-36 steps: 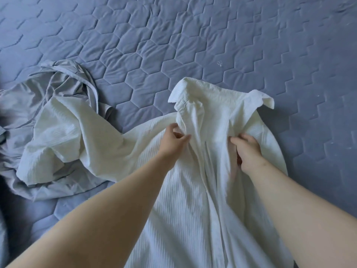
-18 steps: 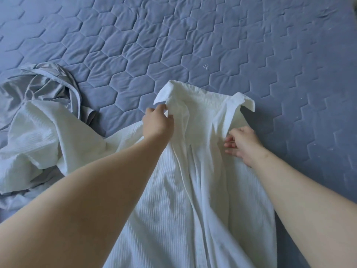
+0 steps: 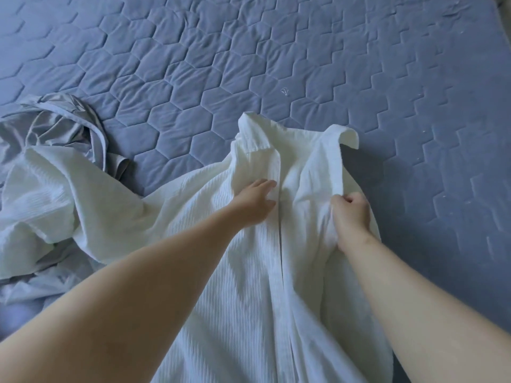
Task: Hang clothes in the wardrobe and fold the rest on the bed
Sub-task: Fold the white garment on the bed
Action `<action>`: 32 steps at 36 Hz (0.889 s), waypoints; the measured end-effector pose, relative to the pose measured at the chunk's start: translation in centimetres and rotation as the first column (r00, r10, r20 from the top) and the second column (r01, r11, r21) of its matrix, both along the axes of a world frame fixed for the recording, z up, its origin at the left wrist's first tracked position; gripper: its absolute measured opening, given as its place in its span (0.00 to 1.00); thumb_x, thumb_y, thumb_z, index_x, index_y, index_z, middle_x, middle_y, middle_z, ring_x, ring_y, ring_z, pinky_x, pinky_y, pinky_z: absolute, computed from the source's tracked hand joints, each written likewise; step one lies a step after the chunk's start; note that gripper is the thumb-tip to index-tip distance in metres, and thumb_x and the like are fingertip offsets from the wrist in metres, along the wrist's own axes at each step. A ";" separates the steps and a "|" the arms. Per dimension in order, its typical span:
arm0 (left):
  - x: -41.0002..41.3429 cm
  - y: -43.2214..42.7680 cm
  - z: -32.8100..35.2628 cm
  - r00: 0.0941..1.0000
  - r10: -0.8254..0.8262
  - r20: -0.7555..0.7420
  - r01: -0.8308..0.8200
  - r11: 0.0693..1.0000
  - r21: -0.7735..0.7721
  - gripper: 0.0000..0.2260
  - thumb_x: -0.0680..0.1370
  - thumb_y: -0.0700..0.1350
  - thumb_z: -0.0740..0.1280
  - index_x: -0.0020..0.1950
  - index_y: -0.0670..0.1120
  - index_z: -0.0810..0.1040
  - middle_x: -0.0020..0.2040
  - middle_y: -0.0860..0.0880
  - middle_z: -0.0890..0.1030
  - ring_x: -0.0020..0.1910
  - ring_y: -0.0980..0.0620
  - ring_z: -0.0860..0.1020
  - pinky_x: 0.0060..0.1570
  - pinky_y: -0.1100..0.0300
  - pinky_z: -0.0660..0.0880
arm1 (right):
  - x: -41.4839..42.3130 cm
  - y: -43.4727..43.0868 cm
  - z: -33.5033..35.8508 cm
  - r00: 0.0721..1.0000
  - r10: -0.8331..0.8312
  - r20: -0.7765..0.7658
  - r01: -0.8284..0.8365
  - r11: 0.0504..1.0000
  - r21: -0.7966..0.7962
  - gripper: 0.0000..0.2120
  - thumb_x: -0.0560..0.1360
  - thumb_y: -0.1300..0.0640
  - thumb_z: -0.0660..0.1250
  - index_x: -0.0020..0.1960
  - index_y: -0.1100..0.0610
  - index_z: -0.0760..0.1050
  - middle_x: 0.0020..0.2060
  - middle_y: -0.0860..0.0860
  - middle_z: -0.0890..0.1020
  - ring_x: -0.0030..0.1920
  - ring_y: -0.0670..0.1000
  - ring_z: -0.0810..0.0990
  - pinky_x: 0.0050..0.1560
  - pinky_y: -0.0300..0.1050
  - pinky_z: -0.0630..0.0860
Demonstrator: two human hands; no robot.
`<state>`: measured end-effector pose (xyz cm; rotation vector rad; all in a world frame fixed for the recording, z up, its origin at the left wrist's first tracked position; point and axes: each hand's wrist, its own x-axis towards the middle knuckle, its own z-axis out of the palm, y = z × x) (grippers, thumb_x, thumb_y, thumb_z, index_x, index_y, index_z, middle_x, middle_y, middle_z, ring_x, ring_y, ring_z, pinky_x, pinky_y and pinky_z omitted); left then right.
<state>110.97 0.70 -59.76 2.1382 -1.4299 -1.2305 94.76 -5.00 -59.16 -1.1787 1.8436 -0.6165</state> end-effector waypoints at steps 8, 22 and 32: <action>0.0 1.5 1.7 0.441 0.560 -0.701 -0.692 0.710 0.131 0.09 0.81 0.51 0.58 0.54 0.50 0.75 0.51 0.49 0.79 0.48 0.51 0.79 0.49 0.57 0.73 | 3.8 1.0 6.0 0.843 0.462 -0.276 -0.533 0.788 -0.307 0.11 0.72 0.66 0.63 0.54 0.58 0.75 0.47 0.54 0.79 0.47 0.55 0.75 0.43 0.45 0.67; -3.1 2.8 1.1 0.578 0.689 -0.437 -0.648 0.713 0.267 0.17 0.74 0.41 0.70 0.59 0.44 0.69 0.49 0.47 0.78 0.44 0.50 0.77 0.37 0.59 0.75 | -4.3 4.0 0.1 0.983 -0.065 -0.171 0.083 0.991 0.101 0.25 0.73 0.59 0.65 0.69 0.58 0.65 0.59 0.59 0.77 0.56 0.60 0.77 0.55 0.50 0.74; -5.3 1.2 0.9 0.672 0.719 -0.178 -0.709 0.694 0.123 0.09 0.73 0.38 0.59 0.52 0.44 0.70 0.41 0.48 0.73 0.36 0.49 0.73 0.29 0.59 0.69 | -9.2 2.1 -3.7 0.856 -0.511 0.077 0.485 0.847 0.218 0.13 0.74 0.68 0.57 0.35 0.57 0.61 0.19 0.56 0.71 0.12 0.46 0.65 0.14 0.31 0.61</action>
